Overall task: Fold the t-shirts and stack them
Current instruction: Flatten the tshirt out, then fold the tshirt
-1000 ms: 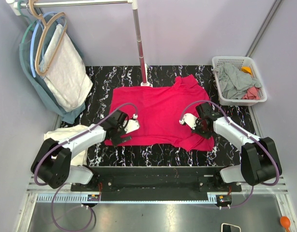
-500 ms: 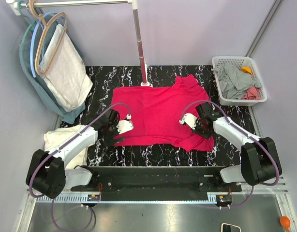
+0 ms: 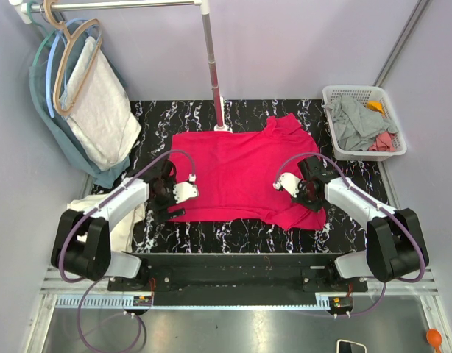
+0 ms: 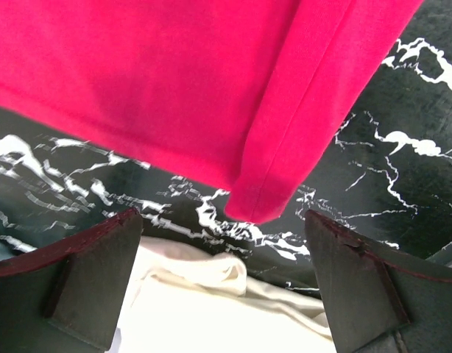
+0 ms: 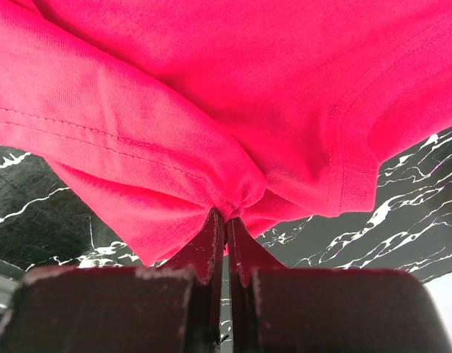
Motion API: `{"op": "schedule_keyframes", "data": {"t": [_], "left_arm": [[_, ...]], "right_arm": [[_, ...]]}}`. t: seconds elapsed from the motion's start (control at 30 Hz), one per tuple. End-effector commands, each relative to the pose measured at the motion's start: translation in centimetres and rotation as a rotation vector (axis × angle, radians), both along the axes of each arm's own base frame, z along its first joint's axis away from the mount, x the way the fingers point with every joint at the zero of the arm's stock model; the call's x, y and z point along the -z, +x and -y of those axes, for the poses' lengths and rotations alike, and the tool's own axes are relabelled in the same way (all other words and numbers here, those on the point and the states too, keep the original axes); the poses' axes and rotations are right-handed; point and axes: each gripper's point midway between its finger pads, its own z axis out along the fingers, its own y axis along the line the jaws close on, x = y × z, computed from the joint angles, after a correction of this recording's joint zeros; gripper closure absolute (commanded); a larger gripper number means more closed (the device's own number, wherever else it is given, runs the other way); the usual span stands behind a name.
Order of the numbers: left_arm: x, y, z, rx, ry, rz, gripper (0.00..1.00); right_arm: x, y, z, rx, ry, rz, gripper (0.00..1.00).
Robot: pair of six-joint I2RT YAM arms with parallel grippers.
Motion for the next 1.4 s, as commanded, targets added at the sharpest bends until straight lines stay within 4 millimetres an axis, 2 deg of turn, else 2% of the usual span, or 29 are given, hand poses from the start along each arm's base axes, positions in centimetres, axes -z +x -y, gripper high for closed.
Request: {"op": "schedule_keyframes", "data": {"t": [0.0, 0.13, 0.17, 0.3, 0.57, 0.6, 0.63, 0.83, 0.97, 1.2, 1.37], "left_arm": [[0.2, 0.7, 0.8, 0.016, -0.04, -0.036, 0.04], [0.8, 0.9, 0.6, 0.005, -0.039, -0.053, 0.18], [0.9, 0.9, 0.6, -0.002, -0.039, -0.056, 0.27], [1.1, 0.8, 0.5, -0.022, -0.042, -0.065, 0.5], [1.3, 0.0, 0.5, -0.029, -0.052, -0.071, 0.75], [1.3, 0.0, 0.5, -0.029, -0.052, -0.071, 0.9], [1.4, -0.2, 0.5, -0.032, -0.051, -0.074, 1.0], [1.0, -0.3, 0.1, -0.055, -0.044, -0.051, 1.0], [-0.5, -0.3, 0.0, -0.062, -0.045, -0.009, 1.0], [-3.7, 0.9, 0.0, -0.074, -0.063, 0.083, 1.0], [-4.4, 1.5, -0.1, -0.075, -0.053, 0.101, 1.0]], "right_arm": [[-1.3, 1.0, -0.1, 0.02, 0.008, 0.033, 1.0], [-1.1, 0.8, 0.0, 0.018, 0.002, 0.025, 1.0], [-1.1, 0.7, 0.1, 0.019, 0.0, 0.024, 1.0], [-1.1, 0.7, 0.0, 0.021, 0.004, 0.023, 1.0], [-0.7, 0.4, 0.0, 0.027, 0.007, 0.009, 1.0], [-0.8, 0.4, 0.0, 0.027, 0.006, 0.013, 1.0], [-0.7, 0.3, 0.1, 0.028, 0.003, 0.009, 1.0], [-1.0, -0.2, 0.6, 0.033, -0.013, 0.017, 1.0], [-2.2, -0.1, 0.7, 0.035, -0.013, 0.04, 1.0], [-7.0, 1.5, 0.2, 0.047, 0.021, 0.131, 1.0], [-9.6, 2.3, 0.4, 0.051, 0.009, 0.179, 1.0]]}}
